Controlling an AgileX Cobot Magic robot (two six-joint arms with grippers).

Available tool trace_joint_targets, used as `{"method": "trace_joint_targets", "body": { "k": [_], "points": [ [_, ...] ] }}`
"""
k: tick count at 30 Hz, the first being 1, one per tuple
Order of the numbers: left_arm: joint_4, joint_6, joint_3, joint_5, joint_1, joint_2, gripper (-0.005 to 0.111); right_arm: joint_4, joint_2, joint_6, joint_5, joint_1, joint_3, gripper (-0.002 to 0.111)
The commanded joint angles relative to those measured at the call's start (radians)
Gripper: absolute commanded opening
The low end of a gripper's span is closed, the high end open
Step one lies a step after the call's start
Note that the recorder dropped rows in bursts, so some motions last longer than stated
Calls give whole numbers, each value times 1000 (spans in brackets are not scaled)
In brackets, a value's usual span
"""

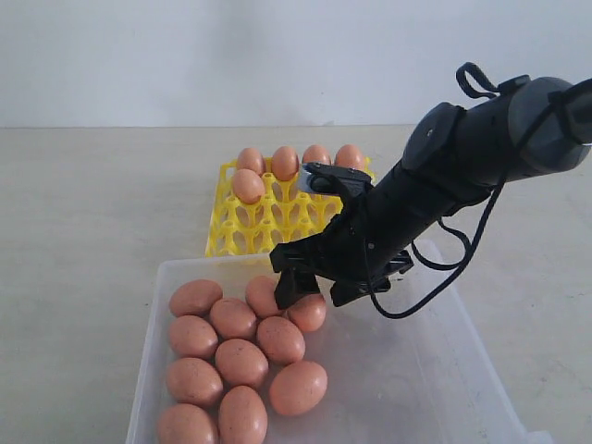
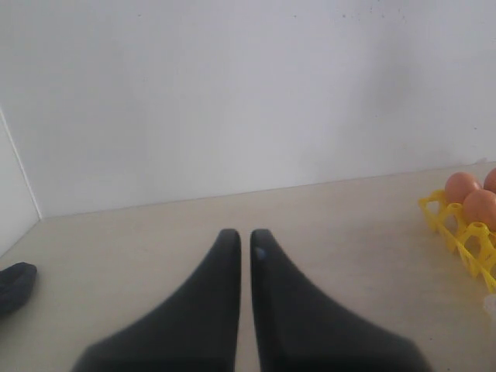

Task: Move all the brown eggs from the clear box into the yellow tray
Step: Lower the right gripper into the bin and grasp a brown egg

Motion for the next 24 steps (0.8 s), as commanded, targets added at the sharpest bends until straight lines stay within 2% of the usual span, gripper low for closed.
{"method": "trace_joint_targets", "body": {
  "k": [1,11,24],
  "points": [
    [-3,3,4,-6,-6,-3,4,-9,3,-41,-8,-2,-6,71],
    [-3,3,4,-6,-6,-3,4,-9,3,-30,-19,-2,-6,71],
    [-3,3,4,-6,-6,-3,4,-204,3,-10,-25,-2,-6,71]
  ]
}}
